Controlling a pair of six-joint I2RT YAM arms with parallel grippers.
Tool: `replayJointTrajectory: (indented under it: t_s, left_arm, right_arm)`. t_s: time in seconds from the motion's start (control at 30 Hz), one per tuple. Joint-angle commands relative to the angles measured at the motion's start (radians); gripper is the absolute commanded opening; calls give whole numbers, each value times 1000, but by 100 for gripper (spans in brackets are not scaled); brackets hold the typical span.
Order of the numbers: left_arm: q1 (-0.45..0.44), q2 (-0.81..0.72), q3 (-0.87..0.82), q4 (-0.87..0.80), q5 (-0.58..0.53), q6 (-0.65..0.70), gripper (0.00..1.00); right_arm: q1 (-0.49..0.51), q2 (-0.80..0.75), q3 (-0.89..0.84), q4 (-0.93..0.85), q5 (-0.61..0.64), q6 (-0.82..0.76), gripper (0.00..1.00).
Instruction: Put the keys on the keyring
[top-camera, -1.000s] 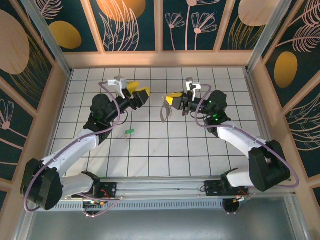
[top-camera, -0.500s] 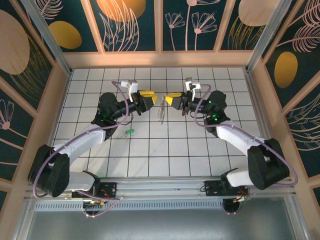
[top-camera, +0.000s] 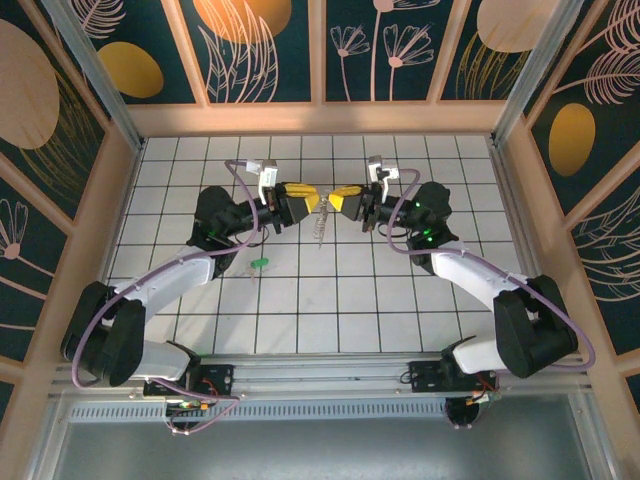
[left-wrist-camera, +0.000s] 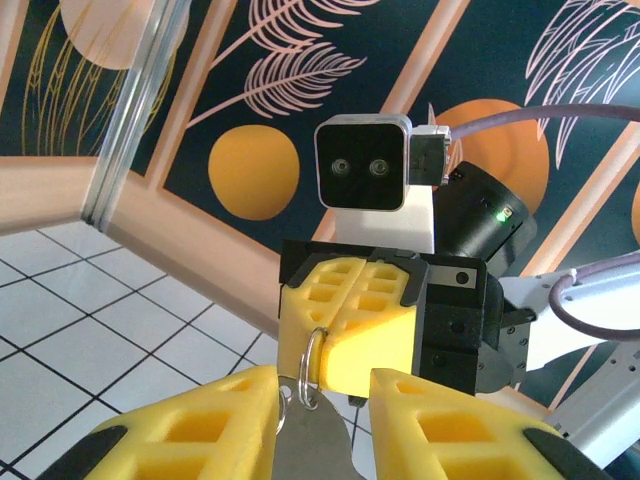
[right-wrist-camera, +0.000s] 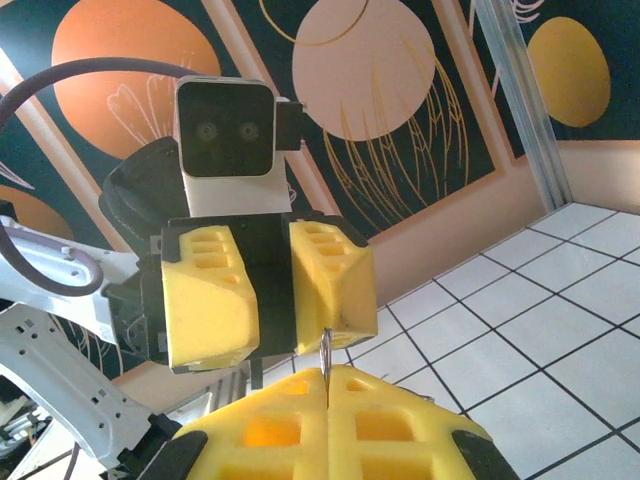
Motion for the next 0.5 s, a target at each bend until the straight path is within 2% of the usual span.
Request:
replayJointTrajectory:
  t_s: [0.0, 0.47]
  left_arm:
    - [-1, 12, 27, 51, 28, -16, 30]
    - [-20, 38, 37, 79, 48, -29, 28]
  right_arm:
    - [12, 2, 37, 55, -23, -4, 0]
    - [27, 4, 39, 44, -19, -14, 0]
